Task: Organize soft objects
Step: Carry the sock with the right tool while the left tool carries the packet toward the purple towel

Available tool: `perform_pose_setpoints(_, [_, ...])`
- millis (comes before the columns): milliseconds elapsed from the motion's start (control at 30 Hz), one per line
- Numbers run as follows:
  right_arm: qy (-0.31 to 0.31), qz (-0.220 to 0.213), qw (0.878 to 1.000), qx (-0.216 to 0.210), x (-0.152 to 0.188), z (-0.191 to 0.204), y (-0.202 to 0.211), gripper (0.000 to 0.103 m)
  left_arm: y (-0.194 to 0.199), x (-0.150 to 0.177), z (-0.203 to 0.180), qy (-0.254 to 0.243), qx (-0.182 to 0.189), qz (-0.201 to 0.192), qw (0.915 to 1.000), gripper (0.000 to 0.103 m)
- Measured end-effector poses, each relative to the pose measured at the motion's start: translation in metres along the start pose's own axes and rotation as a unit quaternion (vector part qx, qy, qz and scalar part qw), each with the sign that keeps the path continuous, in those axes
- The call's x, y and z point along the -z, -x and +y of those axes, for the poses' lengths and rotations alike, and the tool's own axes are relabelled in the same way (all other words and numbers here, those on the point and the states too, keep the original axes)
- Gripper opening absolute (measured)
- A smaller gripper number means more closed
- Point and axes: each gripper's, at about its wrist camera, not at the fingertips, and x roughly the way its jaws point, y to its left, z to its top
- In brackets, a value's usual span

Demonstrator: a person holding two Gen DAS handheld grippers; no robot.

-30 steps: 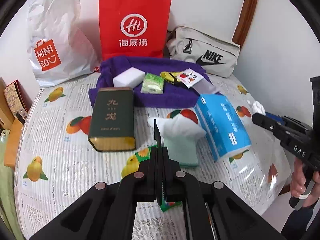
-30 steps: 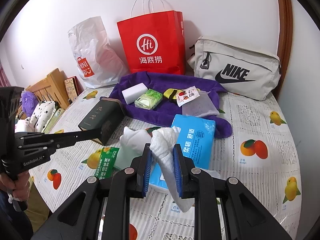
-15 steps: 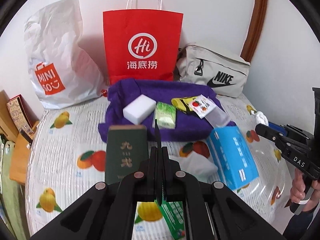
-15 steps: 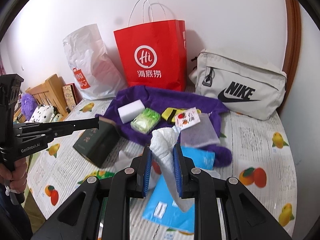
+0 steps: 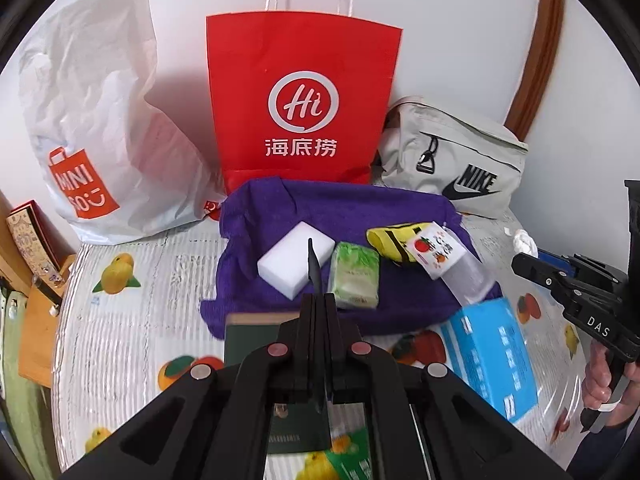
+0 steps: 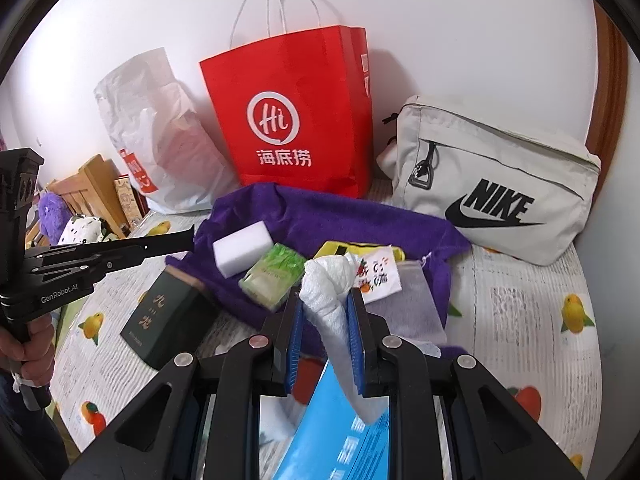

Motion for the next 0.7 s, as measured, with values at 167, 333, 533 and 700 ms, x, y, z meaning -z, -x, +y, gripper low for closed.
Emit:
perform_pose_setpoints(167, [0.000,0.014,1.000,-0.001,-0.013,-0.006,-0.024,0.021,-0.020,-0.013,0.009,0.005,-0.002,0.006,1.0000,0.004])
perform_pose_setpoints(333, [-0.004,0.034,0.999,-0.013,-0.022,-0.007,-0.054,0.021,-0.043,-0.025,0.014,0.009,-0.003,0.016,0.9998,0.004])
perform_pose_setpoints(533, [-0.002,0.069,0.997,-0.025,-0.021,-0.004,-0.091,0.021,-0.064,-0.037,0.017,0.007,-0.001,0.024,0.9997,0.004])
perform_pose_setpoints(700, [-0.002,0.106,0.994,-0.030,-0.009,-0.004,-0.115,0.021,-0.077,-0.043,0.017,0.007,0.003,0.027,0.9996,0.004])
